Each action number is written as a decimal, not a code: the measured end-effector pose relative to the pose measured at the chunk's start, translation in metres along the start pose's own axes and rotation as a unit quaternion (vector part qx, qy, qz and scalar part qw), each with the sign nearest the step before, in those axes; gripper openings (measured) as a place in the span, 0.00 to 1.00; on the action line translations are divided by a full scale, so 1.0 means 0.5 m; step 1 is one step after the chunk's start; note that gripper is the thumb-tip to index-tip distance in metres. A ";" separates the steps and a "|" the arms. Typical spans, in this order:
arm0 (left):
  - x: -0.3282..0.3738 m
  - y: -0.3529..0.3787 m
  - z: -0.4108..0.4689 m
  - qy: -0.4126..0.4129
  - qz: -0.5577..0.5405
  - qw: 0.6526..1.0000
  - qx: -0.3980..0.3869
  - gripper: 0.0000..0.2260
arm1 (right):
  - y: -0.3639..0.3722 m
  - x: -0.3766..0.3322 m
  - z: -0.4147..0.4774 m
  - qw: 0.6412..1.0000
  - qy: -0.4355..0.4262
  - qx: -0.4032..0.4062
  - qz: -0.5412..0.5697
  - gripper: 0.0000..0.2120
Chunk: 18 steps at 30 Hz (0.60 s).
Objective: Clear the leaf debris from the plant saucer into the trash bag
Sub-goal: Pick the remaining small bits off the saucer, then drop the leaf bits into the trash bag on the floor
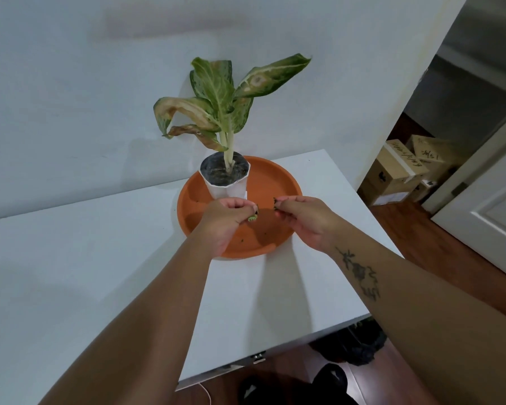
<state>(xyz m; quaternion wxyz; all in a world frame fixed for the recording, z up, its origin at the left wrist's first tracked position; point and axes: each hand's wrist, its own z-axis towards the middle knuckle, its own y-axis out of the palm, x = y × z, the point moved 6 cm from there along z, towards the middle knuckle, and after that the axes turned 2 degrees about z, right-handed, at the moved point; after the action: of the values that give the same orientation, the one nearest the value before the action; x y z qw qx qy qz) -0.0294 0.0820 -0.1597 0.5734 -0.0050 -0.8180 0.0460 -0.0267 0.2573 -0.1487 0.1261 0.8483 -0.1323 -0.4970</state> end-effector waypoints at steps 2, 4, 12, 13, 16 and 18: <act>-0.004 0.021 0.001 -0.006 -0.018 1.000 -0.016 0.03 | -0.016 -0.001 -0.006 1.000 0.002 0.009 0.020 0.05; -0.006 0.042 0.001 -0.008 -0.030 0.999 -0.031 0.04 | -0.033 -0.003 -0.011 0.999 0.002 0.016 0.038 0.05; 0.001 0.169 -0.021 -0.032 -0.080 0.991 -0.100 0.02 | -0.118 -0.030 -0.041 0.997 -0.010 0.023 0.069 0.04; 0.003 0.183 -0.021 -0.032 -0.084 0.990 -0.110 0.02 | -0.129 -0.033 -0.043 0.997 -0.011 0.027 0.072 0.03; 0.008 0.261 -0.029 -0.018 -0.079 0.988 -0.132 0.03 | -0.198 -0.053 -0.057 0.995 -0.022 0.043 0.083 0.03; 0.011 0.304 -0.039 -0.013 -0.077 0.987 -0.143 0.04 | -0.242 -0.065 -0.066 0.994 -0.024 0.054 0.092 0.03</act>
<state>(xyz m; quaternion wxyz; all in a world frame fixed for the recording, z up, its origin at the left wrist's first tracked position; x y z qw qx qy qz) -0.0198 0.2349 -0.1603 0.5583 -0.0231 -0.8212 -0.1155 -0.0010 0.3844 -0.1486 0.1216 0.8259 -0.2395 -0.4958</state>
